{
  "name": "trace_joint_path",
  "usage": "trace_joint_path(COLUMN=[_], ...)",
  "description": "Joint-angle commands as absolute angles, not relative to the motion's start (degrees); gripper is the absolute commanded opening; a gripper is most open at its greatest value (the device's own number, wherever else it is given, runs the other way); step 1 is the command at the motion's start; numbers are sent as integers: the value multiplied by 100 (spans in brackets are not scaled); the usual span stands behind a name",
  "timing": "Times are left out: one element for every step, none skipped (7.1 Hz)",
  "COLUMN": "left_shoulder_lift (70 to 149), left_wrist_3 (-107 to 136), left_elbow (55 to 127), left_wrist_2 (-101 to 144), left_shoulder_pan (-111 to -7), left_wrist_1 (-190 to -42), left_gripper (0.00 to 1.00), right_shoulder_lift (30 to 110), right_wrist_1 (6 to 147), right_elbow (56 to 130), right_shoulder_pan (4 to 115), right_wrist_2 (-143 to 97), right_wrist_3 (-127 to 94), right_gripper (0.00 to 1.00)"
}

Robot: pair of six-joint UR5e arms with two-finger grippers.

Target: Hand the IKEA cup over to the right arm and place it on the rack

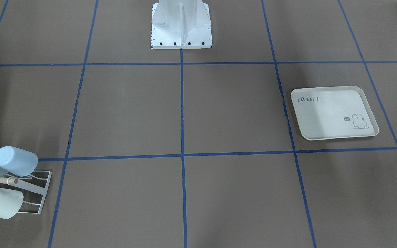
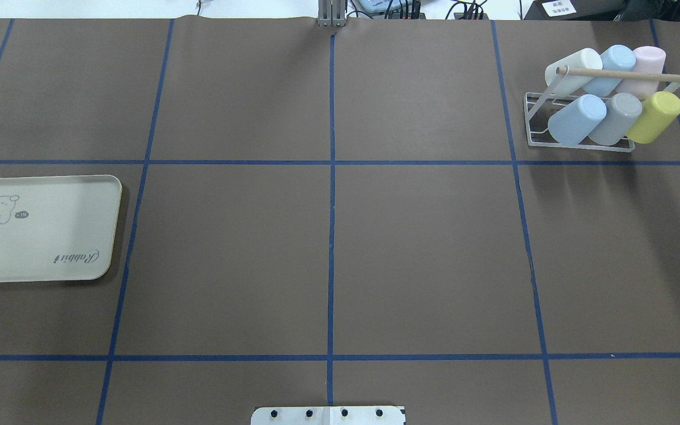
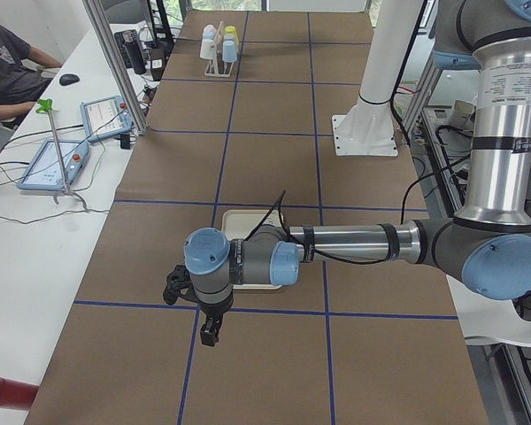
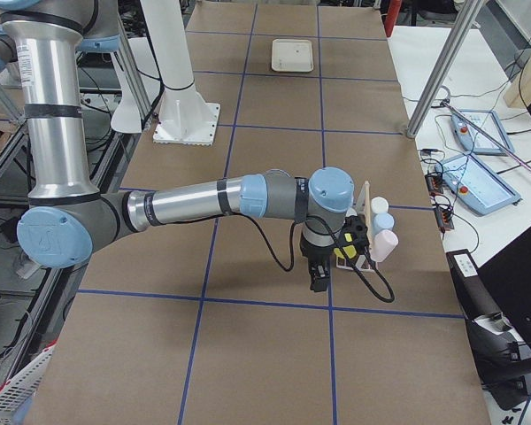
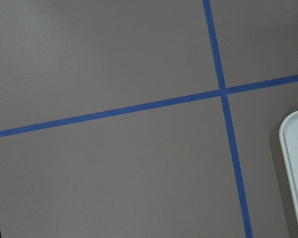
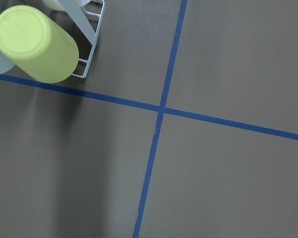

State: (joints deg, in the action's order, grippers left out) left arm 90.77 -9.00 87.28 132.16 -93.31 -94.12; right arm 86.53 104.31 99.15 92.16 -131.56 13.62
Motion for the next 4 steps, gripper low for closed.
trace_joint_path(left_shoulder_lift=[9097, 9097, 9062, 9062], left_wrist_3=[459, 997, 1045, 1037], left_elbow=[8954, 9208, 9394, 9413], left_wrist_2=[13386, 13360, 13368, 13316], left_shoulder_pan=[-9038, -8809, -8798, -8798], left_wrist_1=[-10024, -10020, -9976, -9889], left_gripper=[100, 100, 100, 100], right_shoulder_lift=[8666, 8692, 8701, 8701], right_wrist_1=[10433, 10450, 10450, 10459], right_elbow=[9914, 9914, 9914, 9905], right_shoulder_pan=[9220, 9246, 9255, 9264], right_wrist_2=[-13350, -13438, -13447, -13447], right_wrist_3=[1345, 1345, 1345, 1345], right_gripper=[100, 100, 100, 100])
